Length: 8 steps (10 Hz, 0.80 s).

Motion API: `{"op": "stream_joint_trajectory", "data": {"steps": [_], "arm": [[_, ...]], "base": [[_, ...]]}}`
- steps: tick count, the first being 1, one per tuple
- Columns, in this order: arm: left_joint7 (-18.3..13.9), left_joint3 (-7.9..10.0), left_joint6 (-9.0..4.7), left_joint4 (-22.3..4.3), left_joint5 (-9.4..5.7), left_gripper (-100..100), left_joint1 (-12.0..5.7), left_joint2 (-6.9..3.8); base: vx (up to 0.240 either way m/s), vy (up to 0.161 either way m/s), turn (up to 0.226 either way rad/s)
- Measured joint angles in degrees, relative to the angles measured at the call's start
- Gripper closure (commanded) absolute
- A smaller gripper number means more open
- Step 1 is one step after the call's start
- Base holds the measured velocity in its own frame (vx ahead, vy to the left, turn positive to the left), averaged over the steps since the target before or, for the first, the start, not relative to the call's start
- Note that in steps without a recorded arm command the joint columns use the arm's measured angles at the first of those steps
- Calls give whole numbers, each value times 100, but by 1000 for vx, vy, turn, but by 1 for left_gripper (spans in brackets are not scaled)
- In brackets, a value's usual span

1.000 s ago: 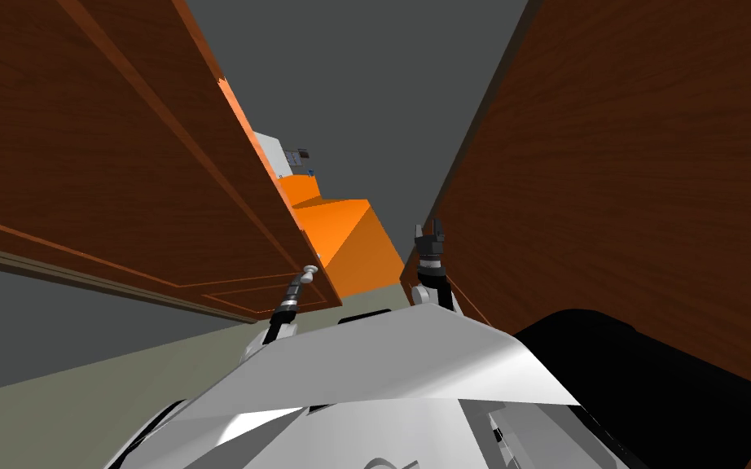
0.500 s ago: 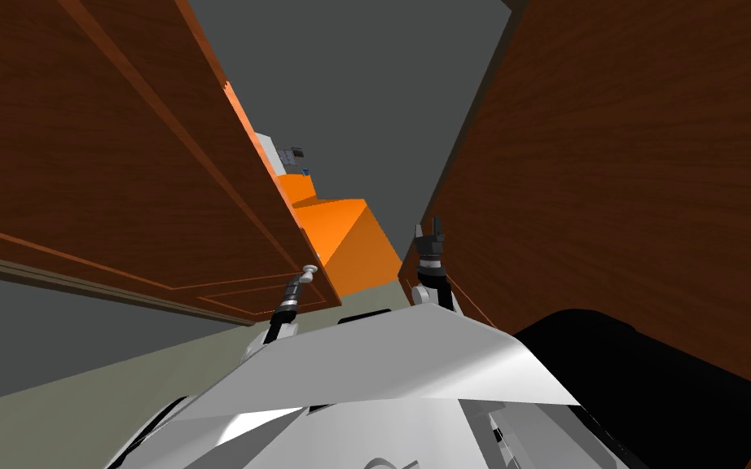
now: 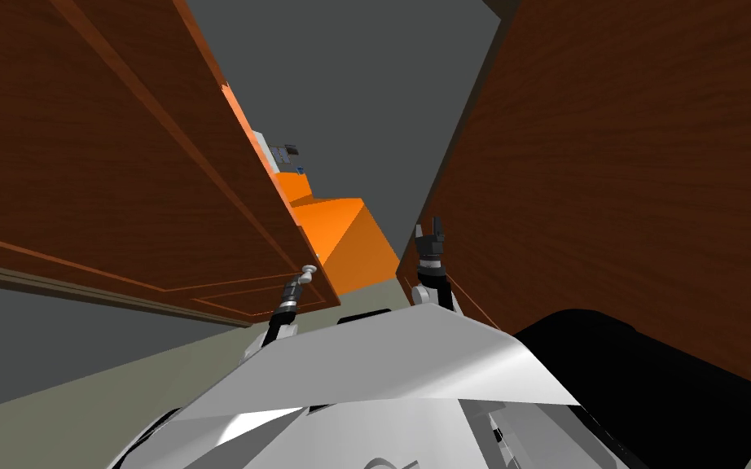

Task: Pull the door open

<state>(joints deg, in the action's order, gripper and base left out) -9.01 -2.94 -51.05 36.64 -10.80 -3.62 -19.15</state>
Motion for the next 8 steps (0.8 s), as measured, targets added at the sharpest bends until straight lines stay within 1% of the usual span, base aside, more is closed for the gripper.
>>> {"op": "stream_joint_trajectory", "data": {"steps": [1,2,3,4,5,6,7,8], "arm": [[-94,-24,-13,-117,0,100,-63,-12],[-220,-23,-76,-228,-45,100,-97,1],[-357,-20,-65,-225,-118,100,-105,21],[-499,-41,-134,-460,-144,100,-258,32],[-562,-51,-85,-291,-152,100,-152,27],[-686,-57,-74,-327,-198,100,-171,27],[-832,-53,11,-134,-277,100,-63,20],[-975,-73,-10,-198,-304,100,-97,24]], "base": [[-21,14,-72],[-82,49,-152],[-75,45,-81],[-17,11,4],[-31,5,-71],[-89,49,-151],[-73,42,-58],[-67,28,-79]]}}
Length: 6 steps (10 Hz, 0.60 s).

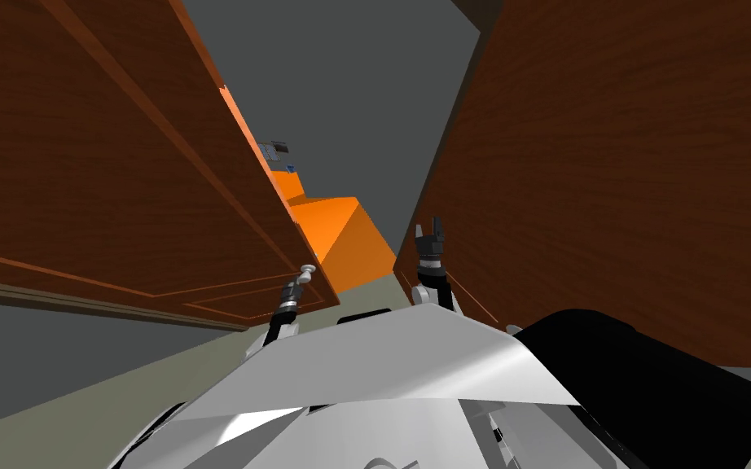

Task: Pull the door open

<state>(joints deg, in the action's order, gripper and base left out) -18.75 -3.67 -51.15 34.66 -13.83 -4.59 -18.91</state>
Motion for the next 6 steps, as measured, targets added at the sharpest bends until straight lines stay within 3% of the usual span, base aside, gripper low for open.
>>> {"op": "stream_joint_trajectory", "data": {"steps": [1,2,3,4,6], "arm": [[-174,-19,-97,-249,-48,100,-137,18],[-251,-9,-19,-38,-87,100,-11,24],[-337,1,184,327,-151,100,171,25],[-463,-20,114,111,-168,-100,75,32],[-733,16,91,99,-304,-100,34,-51]], "base": [[-48,10,-61],[-51,16,-65],[-47,26,-93],[-42,50,-10],[-68,34,-10]]}}
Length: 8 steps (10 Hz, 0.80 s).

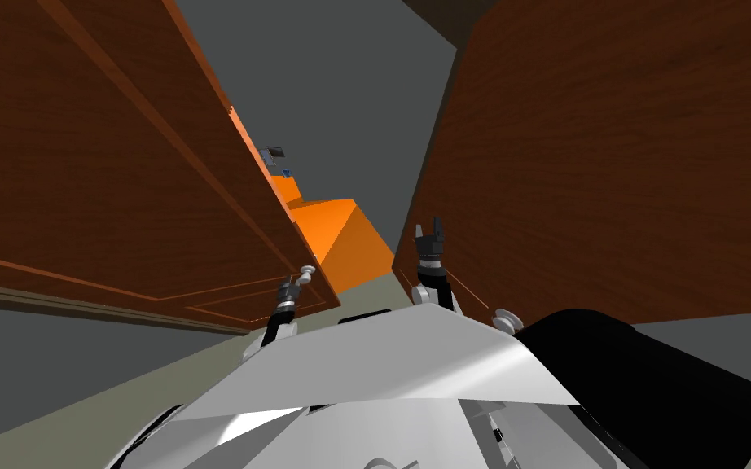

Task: Pull the door open

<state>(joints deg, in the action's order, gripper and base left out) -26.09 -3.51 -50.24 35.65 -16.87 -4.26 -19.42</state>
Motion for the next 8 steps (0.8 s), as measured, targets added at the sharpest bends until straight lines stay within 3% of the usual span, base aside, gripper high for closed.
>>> {"op": "stream_joint_trajectory", "data": {"steps": [3,4,5,8], "arm": [[-353,-6,113,216,-164,-100,92,-15],[-531,-55,-38,-116,-194,-100,-47,2],[-655,-76,-110,-200,-216,-100,-81,-1],[-687,-60,75,147,-289,-100,96,35]], "base": [[-65,19,-35],[-33,10,-27],[1,6,14],[-15,3,-27]]}}
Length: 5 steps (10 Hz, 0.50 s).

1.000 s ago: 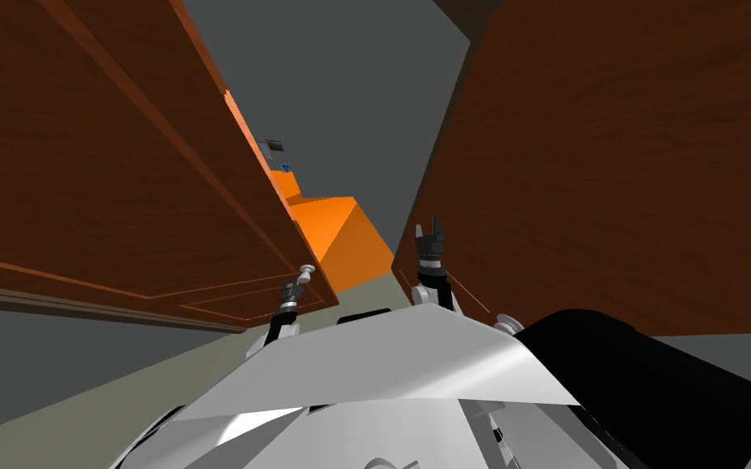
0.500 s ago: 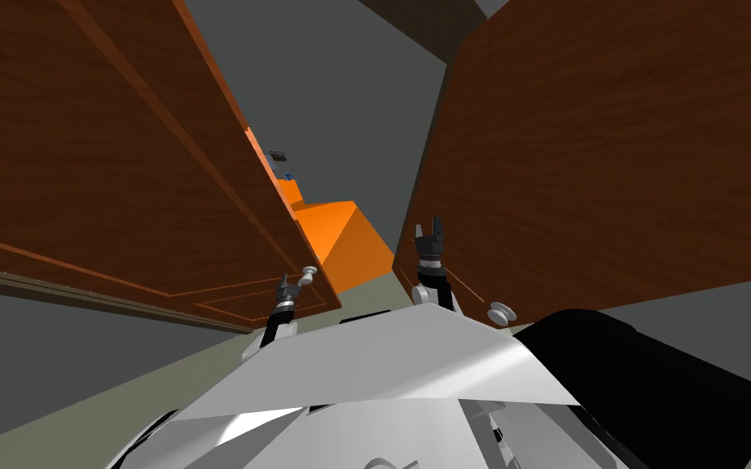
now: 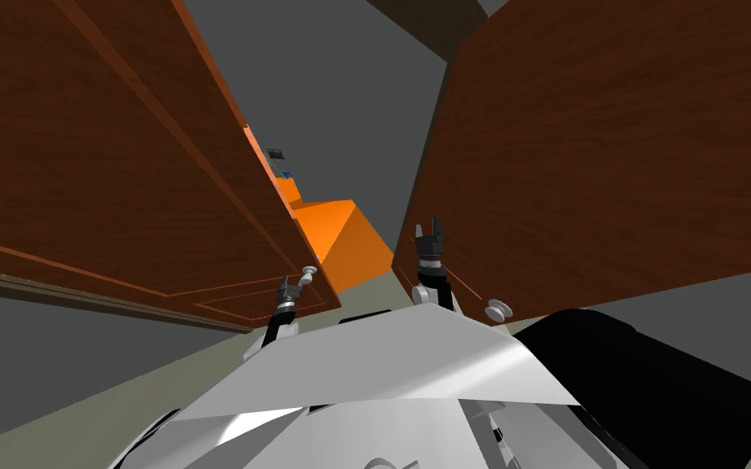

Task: Pull the door open

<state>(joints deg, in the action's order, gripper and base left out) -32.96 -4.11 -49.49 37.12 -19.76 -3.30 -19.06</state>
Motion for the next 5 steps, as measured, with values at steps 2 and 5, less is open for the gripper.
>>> {"op": "stream_joint_trajectory", "data": {"steps": [2,5], "arm": [[-228,-25,36,81,-84,-100,30,-5],[-317,-27,169,260,-132,-100,93,2]], "base": [[-52,15,-15],[-10,1,10]]}}
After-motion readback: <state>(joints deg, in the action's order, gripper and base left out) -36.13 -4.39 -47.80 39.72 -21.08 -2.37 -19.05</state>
